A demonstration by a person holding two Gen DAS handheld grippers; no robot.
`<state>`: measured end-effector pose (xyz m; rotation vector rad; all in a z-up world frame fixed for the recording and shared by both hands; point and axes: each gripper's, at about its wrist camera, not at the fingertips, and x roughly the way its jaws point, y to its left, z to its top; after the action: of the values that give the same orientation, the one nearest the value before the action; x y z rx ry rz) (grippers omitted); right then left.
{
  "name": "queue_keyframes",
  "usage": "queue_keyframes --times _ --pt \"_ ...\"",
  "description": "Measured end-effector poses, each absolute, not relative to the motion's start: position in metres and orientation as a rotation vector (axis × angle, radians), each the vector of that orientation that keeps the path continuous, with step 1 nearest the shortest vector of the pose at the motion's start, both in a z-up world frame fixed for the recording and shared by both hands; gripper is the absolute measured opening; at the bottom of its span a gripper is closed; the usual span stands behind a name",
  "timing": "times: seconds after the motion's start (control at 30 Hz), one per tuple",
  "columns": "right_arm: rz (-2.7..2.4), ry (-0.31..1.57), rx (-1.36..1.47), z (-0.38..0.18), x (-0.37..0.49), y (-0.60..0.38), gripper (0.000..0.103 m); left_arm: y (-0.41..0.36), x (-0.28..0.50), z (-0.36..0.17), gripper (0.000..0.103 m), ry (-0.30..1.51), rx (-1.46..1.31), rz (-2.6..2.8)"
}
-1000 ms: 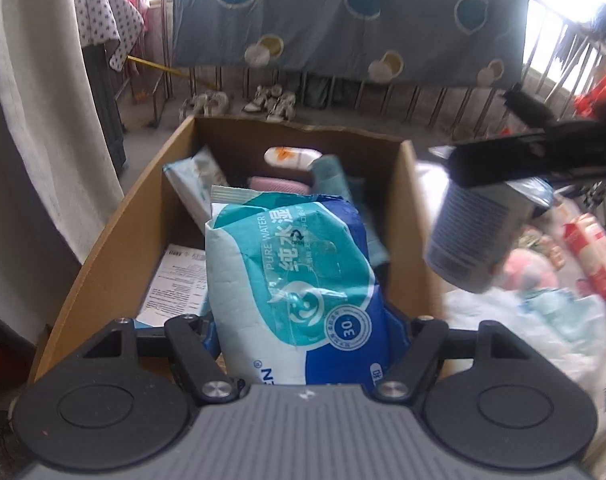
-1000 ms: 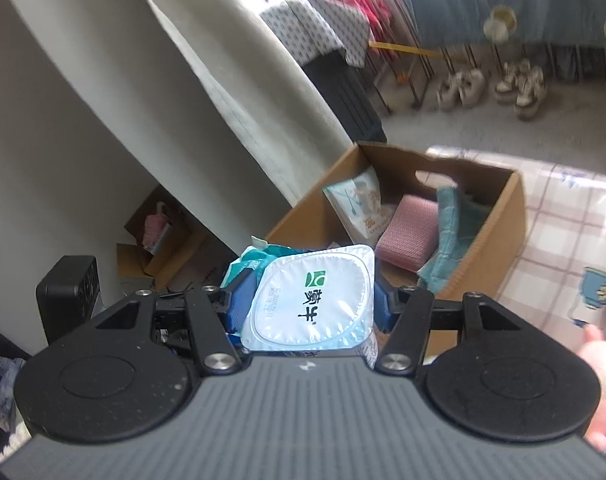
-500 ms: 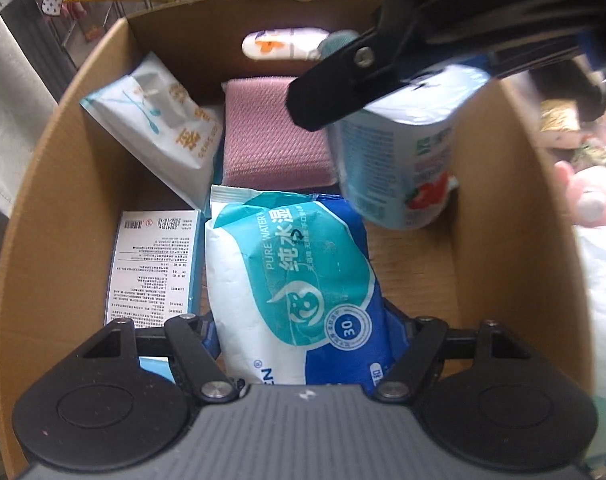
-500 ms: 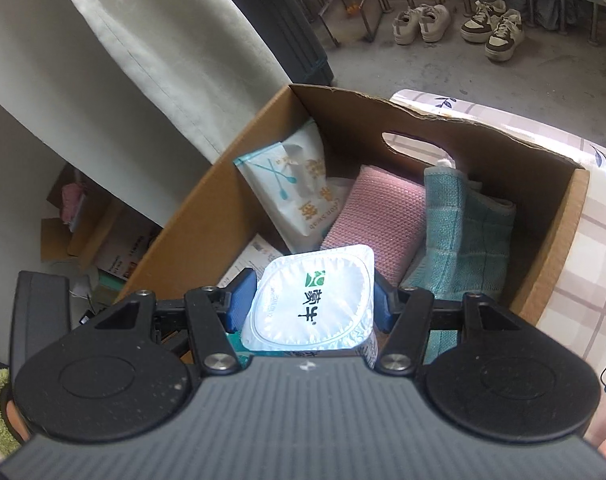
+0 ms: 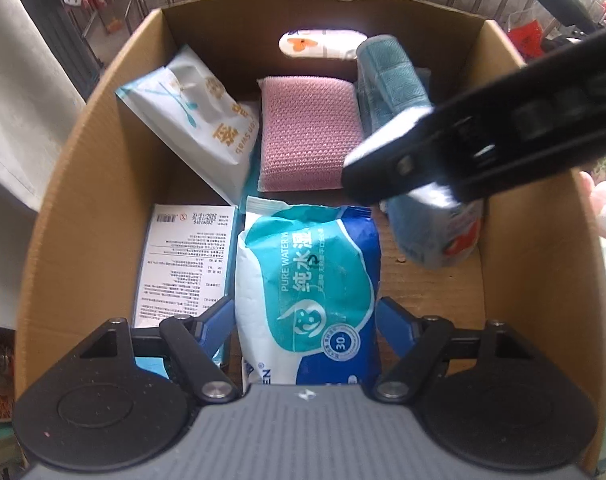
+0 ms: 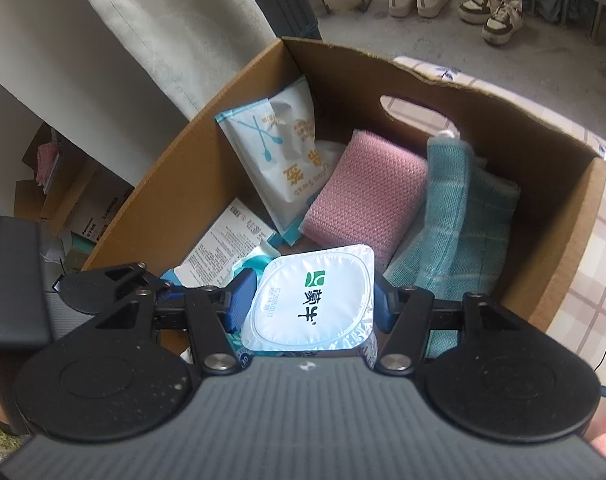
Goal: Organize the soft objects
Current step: 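Lower the wipes packet and yogurt cup into the cardboard box and open both tools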
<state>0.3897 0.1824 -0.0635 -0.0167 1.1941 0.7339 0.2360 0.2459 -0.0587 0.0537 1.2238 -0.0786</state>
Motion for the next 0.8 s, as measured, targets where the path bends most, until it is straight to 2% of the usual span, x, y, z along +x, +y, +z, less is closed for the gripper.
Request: queue_keyframes --times 0.3,0.4,0.7,0.8 --pt "0.701 1.303 0.045 -0.083 0.397 0.18 0.059 0.234 0.238 -0.061 0.075 1.237 0.119 -0.071" --pt "0.711 1.272 0.067 -0.074 0.397 0.173 0.059 0.234 0.239 -0.062 0.068 1.237 0.101 -0.08" --pt "0.776 1.162 0.14 -0.039 0.396 0.149 0.059 0.229 0.251 -0.063 0.067 1.198 0.113 -0.072" --pt "0.791 1.139 0.169 -0.03 0.394 0.138 0.059 0.228 0.252 -0.061 0.071 1.213 0.118 -0.059"
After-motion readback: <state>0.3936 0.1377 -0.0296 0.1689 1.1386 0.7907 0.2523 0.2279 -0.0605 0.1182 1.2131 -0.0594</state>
